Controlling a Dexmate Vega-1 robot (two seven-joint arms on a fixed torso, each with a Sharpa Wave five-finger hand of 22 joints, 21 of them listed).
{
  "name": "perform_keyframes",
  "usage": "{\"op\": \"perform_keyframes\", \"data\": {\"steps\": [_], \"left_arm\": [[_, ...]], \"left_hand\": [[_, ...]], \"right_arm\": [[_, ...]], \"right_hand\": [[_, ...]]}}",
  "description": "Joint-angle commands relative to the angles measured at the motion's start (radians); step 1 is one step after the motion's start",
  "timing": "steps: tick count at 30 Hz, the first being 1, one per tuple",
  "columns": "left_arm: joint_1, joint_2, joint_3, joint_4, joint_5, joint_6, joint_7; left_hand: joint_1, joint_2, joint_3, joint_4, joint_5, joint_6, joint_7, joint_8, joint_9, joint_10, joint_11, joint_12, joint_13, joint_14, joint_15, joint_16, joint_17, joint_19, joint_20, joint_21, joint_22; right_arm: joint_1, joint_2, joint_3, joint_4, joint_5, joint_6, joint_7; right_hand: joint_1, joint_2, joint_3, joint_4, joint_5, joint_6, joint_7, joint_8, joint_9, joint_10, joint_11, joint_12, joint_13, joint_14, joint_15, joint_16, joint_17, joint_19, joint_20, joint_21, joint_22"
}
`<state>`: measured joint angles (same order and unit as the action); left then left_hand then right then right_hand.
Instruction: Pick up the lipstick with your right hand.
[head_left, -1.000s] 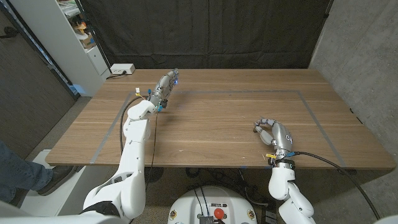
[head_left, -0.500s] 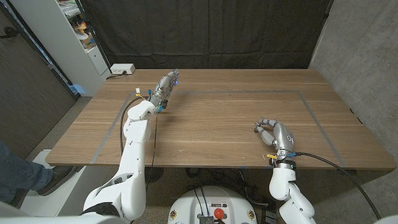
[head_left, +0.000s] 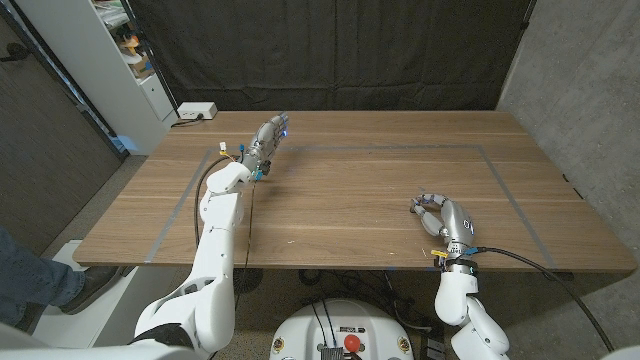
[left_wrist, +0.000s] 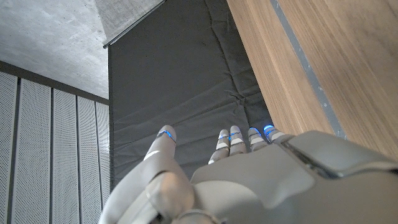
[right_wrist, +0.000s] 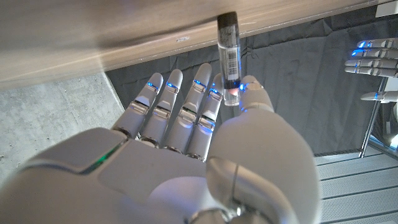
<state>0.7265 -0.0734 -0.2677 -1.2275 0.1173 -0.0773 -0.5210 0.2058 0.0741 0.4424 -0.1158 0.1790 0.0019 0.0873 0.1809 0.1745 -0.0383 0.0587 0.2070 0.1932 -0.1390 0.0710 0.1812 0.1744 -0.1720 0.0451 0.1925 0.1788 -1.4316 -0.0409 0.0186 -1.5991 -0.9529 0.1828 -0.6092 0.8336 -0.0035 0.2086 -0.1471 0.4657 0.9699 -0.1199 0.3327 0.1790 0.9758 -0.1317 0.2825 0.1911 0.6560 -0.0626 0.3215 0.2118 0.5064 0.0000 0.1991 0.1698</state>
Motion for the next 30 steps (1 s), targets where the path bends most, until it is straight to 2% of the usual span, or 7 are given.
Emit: {"op": "perform_keyframes", "data": {"steps": [1,6,30], "left_arm": [[-0.015,0.0,-0.003,0.031,-0.005,-0.018,-0.003],[-0.018,0.0,-0.005,0.038,-0.005,-0.021,-0.004],[-0.022,-0.005,-0.008,0.051,-0.006,-0.03,0.002]], "left_hand": [[0.001,0.009,0.0,0.0,-0.002,0.004,0.003,0.005,0.003,-0.002,0.0,0.003,0.001,-0.005,-0.003,0.003,0.004,-0.042,0.004,0.004,0.004],[0.001,0.009,0.0,0.0,-0.002,0.004,0.003,0.004,0.003,-0.003,0.0,0.003,0.001,-0.005,-0.002,0.003,0.004,-0.043,0.004,0.004,0.004],[0.0,0.01,-0.001,0.0,-0.002,0.004,0.004,0.005,0.003,-0.002,0.0,0.003,0.001,-0.005,-0.001,0.004,0.004,-0.046,0.004,0.004,0.004]], "right_arm": [[-0.006,0.0,0.006,-0.051,-0.021,-0.009,0.016],[-0.001,-0.003,0.008,-0.062,-0.029,-0.01,0.019],[0.006,-0.004,0.027,-0.105,-0.037,0.0,0.033]], "right_hand": [[0.009,0.004,0.002,0.006,-0.002,0.002,-0.006,-0.002,0.005,0.001,0.0,-0.004,0.002,0.007,-0.063,-0.003,0.006,0.004,-0.005,0.0,0.004],[0.012,0.006,0.002,0.007,-0.005,0.003,-0.008,-0.005,0.005,0.001,-0.005,-0.007,0.002,0.007,-0.064,-0.005,0.006,0.004,-0.006,-0.001,0.004],[0.015,0.008,-0.001,0.012,-0.013,0.008,-0.007,-0.013,0.006,0.006,0.002,-0.015,0.003,0.018,-0.066,-0.008,0.007,0.003,-0.007,-0.001,0.004]]}}
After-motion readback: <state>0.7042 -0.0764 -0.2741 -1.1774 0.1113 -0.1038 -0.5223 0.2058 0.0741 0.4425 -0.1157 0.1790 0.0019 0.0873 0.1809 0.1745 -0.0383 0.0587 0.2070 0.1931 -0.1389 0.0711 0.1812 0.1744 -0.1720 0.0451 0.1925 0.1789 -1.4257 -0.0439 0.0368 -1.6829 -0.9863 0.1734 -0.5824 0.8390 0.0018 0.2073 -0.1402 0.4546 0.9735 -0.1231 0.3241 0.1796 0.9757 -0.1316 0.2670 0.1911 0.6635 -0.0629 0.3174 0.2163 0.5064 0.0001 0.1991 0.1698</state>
